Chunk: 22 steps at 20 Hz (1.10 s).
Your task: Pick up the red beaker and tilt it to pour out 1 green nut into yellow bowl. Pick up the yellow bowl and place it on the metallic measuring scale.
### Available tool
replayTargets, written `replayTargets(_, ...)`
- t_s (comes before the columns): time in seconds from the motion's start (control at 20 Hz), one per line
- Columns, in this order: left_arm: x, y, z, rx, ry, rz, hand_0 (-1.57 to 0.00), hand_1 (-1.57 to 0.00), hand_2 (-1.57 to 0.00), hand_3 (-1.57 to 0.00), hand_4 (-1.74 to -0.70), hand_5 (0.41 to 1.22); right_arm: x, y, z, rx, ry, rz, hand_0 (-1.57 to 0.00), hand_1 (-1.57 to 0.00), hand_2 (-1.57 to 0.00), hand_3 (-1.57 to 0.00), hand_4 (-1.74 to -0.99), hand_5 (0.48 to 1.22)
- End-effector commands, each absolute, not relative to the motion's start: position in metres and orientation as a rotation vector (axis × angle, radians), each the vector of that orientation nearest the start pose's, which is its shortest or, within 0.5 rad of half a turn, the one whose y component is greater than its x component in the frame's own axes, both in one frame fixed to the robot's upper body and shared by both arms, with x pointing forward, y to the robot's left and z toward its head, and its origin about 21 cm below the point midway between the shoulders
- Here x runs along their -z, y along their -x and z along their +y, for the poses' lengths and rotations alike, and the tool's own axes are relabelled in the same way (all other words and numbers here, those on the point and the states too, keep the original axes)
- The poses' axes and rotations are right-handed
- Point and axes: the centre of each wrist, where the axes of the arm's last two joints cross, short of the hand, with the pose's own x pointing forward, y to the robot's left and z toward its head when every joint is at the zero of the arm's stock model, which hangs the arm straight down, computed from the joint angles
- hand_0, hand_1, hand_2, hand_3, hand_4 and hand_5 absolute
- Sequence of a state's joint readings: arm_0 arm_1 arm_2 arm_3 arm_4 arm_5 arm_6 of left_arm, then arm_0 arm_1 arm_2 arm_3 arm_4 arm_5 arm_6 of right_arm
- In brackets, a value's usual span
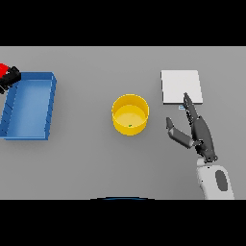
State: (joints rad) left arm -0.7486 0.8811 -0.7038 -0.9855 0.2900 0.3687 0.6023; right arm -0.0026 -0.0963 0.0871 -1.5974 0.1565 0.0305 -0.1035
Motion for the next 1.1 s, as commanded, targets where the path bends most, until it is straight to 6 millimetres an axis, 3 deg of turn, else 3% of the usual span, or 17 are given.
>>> replayTargets(0.0, -0.121, -0.378, 0.334, 0.380, -0.831, -0.974, -1.57, -1.52, -1.41, -0.85, -1.13, 0.779, -0.005, -0.246, -0.230, -0.302, 0.089, -1.675, 0.00, 0.00, 0.00, 0.00, -1.325, 0.731)
replayTargets(0.05, -0.125, -0.373, 0.335, 0.381, -0.783, -0.981, -1.44, -1.29, -1.16, -0.71, -1.05, 0.757, -0.005, -0.248, -0.230, -0.303, 0.096, -1.669, 0.00, 0.00, 0.00, 0.00, -1.320, 0.731)
replayTargets(0.15, -0.129, -0.368, 0.334, 0.414, -0.719, -0.991, -0.98, -0.83, -0.75, -0.46, -0.92, 0.716, -0.005, -0.248, -0.227, -0.298, 0.091, -1.674, 0.00, 0.00, 0.00, 0.00, -1.321, 0.727)
replayTargets(0.25, -0.131, -0.366, 0.334, 0.453, -0.703, -0.976, -0.63, -0.53, -0.48, -0.30, -0.85, 0.688, -0.004, -0.247, -0.229, -0.301, 0.107, -1.668, 0.00, 0.00, 0.00, 0.00, -1.321, 0.725)
replayTargets(0.35, -0.133, -0.366, 0.334, 0.501, -0.722, -0.946, -0.40, -0.34, -0.31, -0.19, -0.81, 0.667, -0.002, -0.244, -0.229, -0.306, 0.090, -1.674, 0.00, 0.00, 0.00, 0.00, -1.316, 0.724)
replayTargets(0.55, -0.133, -0.369, 0.332, 0.543, -0.725, -0.908, -0.16, -0.14, -0.12, -0.08, -0.77, 0.655, -0.005, -0.247, -0.231, -0.311, 0.113, -1.672, 0.00, 0.00, 0.00, 0.00, -1.307, 0.717)
replayTargets(0.85, -0.121, -0.369, 0.334, 0.520, -0.756, -0.961, -0.04, -0.04, -0.03, -0.02, -0.73, 0.664, -0.012, -0.249, -0.224, -0.351, 0.169, -1.647, 0.00, 0.00, 0.00, 0.00, -1.281, 0.688)
replayTargets(0.95, -0.125, -0.372, 0.329, 0.507, -0.761, -0.999, -0.03, -0.02, -0.02, -0.01, -0.72, 0.675, -0.023, -0.255, -0.224, -0.451, 0.246, -1.643, 0.00, 0.00, 0.00, 0.00, -1.222, 0.662)
replayTargets(1.05, -0.125, -0.371, 0.331, 0.499, -0.754, -1.012, -0.02, -0.01, -0.01, -0.01, -0.72, 0.685, -0.031, -0.266, -0.218, -0.561, 0.174, -1.699, -0.01, 0.00, 0.00, 0.00, -1.167, 0.672)
